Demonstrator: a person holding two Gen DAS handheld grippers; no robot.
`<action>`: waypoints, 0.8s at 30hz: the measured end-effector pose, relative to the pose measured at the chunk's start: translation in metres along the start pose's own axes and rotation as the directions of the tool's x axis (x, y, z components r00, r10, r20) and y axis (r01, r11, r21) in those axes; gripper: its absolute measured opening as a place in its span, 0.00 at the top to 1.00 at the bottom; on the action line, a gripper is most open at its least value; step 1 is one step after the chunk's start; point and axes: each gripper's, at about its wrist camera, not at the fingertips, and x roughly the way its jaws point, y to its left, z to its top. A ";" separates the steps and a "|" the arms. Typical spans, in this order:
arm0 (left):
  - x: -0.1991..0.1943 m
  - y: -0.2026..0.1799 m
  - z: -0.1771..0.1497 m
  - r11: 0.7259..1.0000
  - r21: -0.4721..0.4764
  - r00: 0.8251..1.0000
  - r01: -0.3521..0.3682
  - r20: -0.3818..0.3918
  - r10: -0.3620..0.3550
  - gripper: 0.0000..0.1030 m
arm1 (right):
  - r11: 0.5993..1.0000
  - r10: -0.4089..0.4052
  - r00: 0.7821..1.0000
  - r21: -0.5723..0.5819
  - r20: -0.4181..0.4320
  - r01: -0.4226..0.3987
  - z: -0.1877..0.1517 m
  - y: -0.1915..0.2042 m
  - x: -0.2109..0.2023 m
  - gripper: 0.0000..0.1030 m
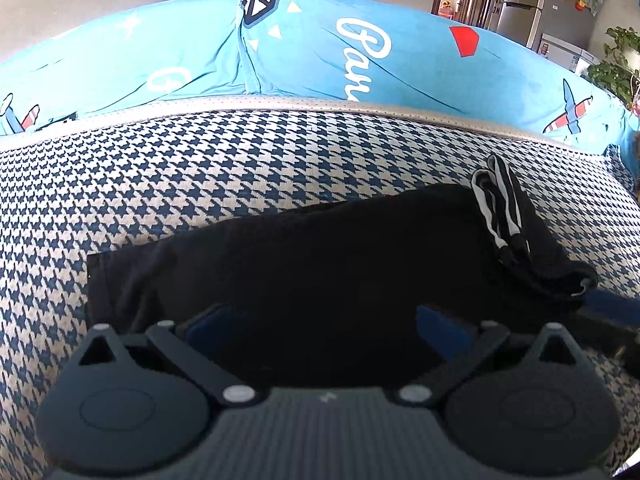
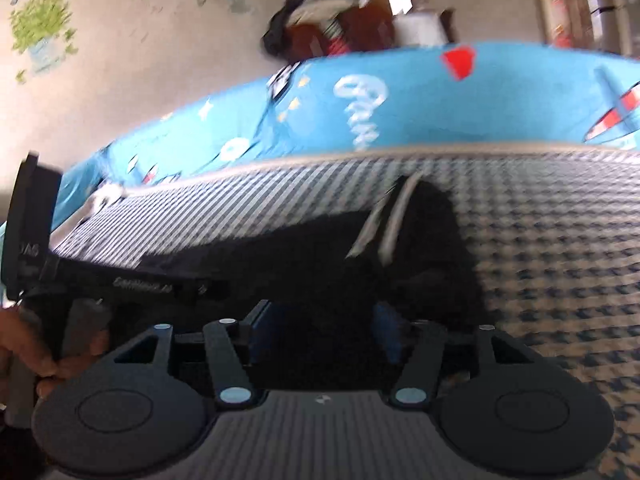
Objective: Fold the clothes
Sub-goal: 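Close the right tool on the white-striped end and lift it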
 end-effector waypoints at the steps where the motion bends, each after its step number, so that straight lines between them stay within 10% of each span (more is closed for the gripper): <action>1: 0.000 0.000 0.000 1.000 0.001 1.000 -0.001 0.001 0.001 0.00 | 1.000 -0.018 1.000 0.015 0.025 0.018 0.001 -0.003 -0.004 0.46; 9: 0.004 -0.001 0.001 1.000 0.007 1.000 -0.012 -0.002 0.012 0.00 | 0.958 -0.251 0.956 0.180 0.153 0.223 0.012 -0.031 -0.015 0.54; 14: 0.005 -0.001 0.000 1.000 0.002 1.000 -0.010 -0.007 0.010 0.00 | 0.940 -0.309 0.947 0.176 0.088 0.291 0.010 -0.036 0.005 0.75; 24: 0.004 0.000 0.000 1.000 -0.001 1.000 -0.009 -0.009 0.009 0.00 | 0.948 -0.310 0.951 0.068 -0.024 0.311 -0.015 -0.014 0.023 0.78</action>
